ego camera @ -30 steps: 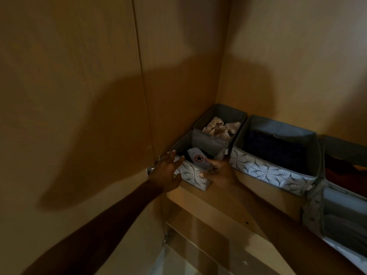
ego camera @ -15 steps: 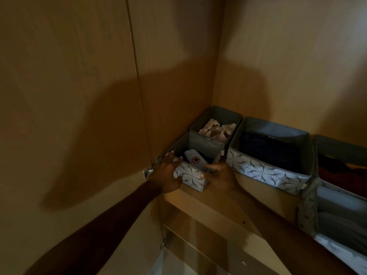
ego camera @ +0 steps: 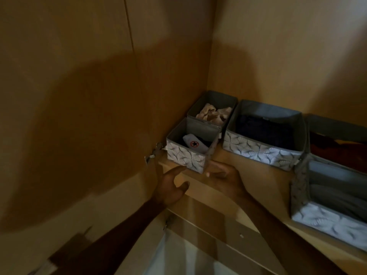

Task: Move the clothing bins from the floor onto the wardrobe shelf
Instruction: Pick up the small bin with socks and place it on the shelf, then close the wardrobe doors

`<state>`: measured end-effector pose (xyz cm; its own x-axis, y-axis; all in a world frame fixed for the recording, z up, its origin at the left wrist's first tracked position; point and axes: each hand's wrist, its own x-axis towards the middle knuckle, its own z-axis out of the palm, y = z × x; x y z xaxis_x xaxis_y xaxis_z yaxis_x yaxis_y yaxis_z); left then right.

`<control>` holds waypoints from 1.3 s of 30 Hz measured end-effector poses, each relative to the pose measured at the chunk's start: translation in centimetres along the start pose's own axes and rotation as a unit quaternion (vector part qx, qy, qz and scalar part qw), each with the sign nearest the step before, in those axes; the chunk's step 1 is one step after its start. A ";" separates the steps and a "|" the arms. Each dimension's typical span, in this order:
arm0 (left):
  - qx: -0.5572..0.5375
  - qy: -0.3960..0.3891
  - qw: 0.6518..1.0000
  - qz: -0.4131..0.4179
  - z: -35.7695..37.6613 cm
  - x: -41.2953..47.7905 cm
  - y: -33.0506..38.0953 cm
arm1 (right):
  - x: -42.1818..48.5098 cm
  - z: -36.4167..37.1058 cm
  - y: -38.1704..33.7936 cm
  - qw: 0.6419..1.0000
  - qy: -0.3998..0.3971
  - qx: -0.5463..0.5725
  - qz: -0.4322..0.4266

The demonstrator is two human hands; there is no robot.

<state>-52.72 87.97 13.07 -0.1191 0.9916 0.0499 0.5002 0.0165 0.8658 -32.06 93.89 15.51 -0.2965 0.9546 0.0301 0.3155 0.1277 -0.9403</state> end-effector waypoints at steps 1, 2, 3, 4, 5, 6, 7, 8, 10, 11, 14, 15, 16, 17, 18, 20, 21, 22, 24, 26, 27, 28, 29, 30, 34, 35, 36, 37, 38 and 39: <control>-0.042 0.003 0.999 -0.024 0.5 -0.5 -0.1 | -1.0 -0.1 0.3 1.000 0.016 0.004 0.013; -0.090 0.003 0.995 -0.048 1.0 -1.2 -0.1 | -2.1 -0.3 0.7 0.999 0.035 0.008 0.027; -0.140 0.009 0.988 -0.064 1.5 -1.7 -0.1 | -3.0 -0.4 1.2 0.998 0.052 0.013 0.041; -0.180 0.013 0.981 -0.075 2.1 -2.5 -0.1 | -4.4 -0.6 2.0 0.996 0.069 0.022 0.054; -0.209 0.018 0.974 -0.082 2.7 -3.1 0.0 | -5.5 -0.7 2.5 0.994 0.082 0.034 0.065; -0.230 0.016 0.969 -0.089 3.3 -4.1 0.2 | -7.0 -1.0 3.2 0.991 0.096 0.042 0.077; -0.252 0.015 0.963 -0.094 3.8 -4.9 0.3 | -8.3 -1.1 3.7 0.989 0.110 0.047 0.084; -0.268 0.013 0.958 -0.101 4.4 -5.7 0.2 | -9.6 -1.3 4.2 0.987 0.123 0.045 0.091; -0.275 0.001 0.954 -0.119 5.6 -7.9 0.2 | -12.7 -1.7 5.2 0.983 0.138 0.052 0.113; -0.275 -0.004 0.953 -0.123 6.0 -8.8 0.3 | -13.9 -1.7 5.4 0.981 0.136 0.064 0.126; -0.272 -0.007 0.953 -0.135 7.3 -13.1 0.8 | -18.3 -2.0 6.0 0.978 0.136 0.079 0.139; -0.267 -0.005 0.955 -0.133 7.6 -14.5 1.0 | -19.5 -2.0 6.1 0.979 0.135 0.076 0.132; -0.264 -0.002 0.956 -0.132 7.8 -15.6 1.2 | -20.6 -1.9 6.1 0.981 0.130 0.073 0.125; -0.257 0.004 0.958 -0.130 7.9 -17.3 1.6 | -22.0 -1.8 5.9 0.984 0.119 0.066 0.116; -0.257 0.010 0.958 -0.128 7.8 -18.5 1.8 | -22.9 -1.6 5.8 0.986 0.106 0.060 0.112; -0.256 0.030 0.957 -0.132 7.6 -21.9 2.5 | -25.3 -1.2 5.4 0.990 0.079 0.047 0.110; -0.252 0.038 0.957 -0.138 7.4 -23.5 2.6 | -26.4 -0.8 5.3 0.991 0.072 0.043 0.108; -0.243 0.050 0.959 -0.139 7.2 -25.6 2.8 | -27.9 -0.4 5.3 0.992 0.066 0.041 0.102; -0.226 0.067 0.963 -0.132 6.9 -29.9 3.3 | -31.0 0.5 5.2 0.994 0.047 0.045 0.093; -0.220 0.084 0.963 -0.134 6.6 -33.4 3.6 | -33.6 1.2 5.2 0.995 0.029 0.047 0.088; -0.221 0.093 0.961 -0.137 6.5 -35.5 4.0 | -35.4 1.6 5.1 0.995 0.018 0.052 0.087; -0.224 0.099 0.959 -0.140 6.4 -37.1 4.2 | -36.7 1.9 4.9 0.995 0.008 0.053 0.086; -0.225 0.108 0.958 -0.141 6.2 -39.0 4.6 | -38.4 2.1 4.5 0.995 -0.002 0.050 0.081; -0.224 0.116 0.958 -0.138 6.0 -40.4 4.9 | -39.7 2.2 4.2 0.996 -0.010 0.045 0.076; -0.203 0.116 0.966 -0.113 5.7 -45.0 6.4 | -44.7 1.6 2.3 0.998 -0.015 0.040 0.055; -0.199 0.110 0.968 -0.106 5.8 -45.9 7.0 | -45.9 1.2 1.9 0.998 -0.008 0.044 0.052; -0.198 0.101 0.970 -0.099 5.9 -46.6 7.5 | -47.0 0.7 1.4 0.998 0.003 0.047 0.052; -0.201 0.090 0.971 -0.090 6.3 -47.8 8.3 | -48.9 0.0 1.1 0.997 0.019 0.047 0.049; -0.208 0.082 0.971 -0.081 6.7 -48.7 9.0 | -50.4 -0.6 0.7 0.997 0.032 0.046 0.048; -0.212 0.072 0.972 -0.072 7.3 -49.9 10.0 | -52.4 -1.5 0.4 0.997 0.049 0.045 0.045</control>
<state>-35.48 39.62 15.61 -0.2947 0.9546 -0.0438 0.0740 0.0685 0.9949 -15.07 44.30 14.03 -0.1790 0.9835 -0.0276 0.2534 0.0189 -0.9672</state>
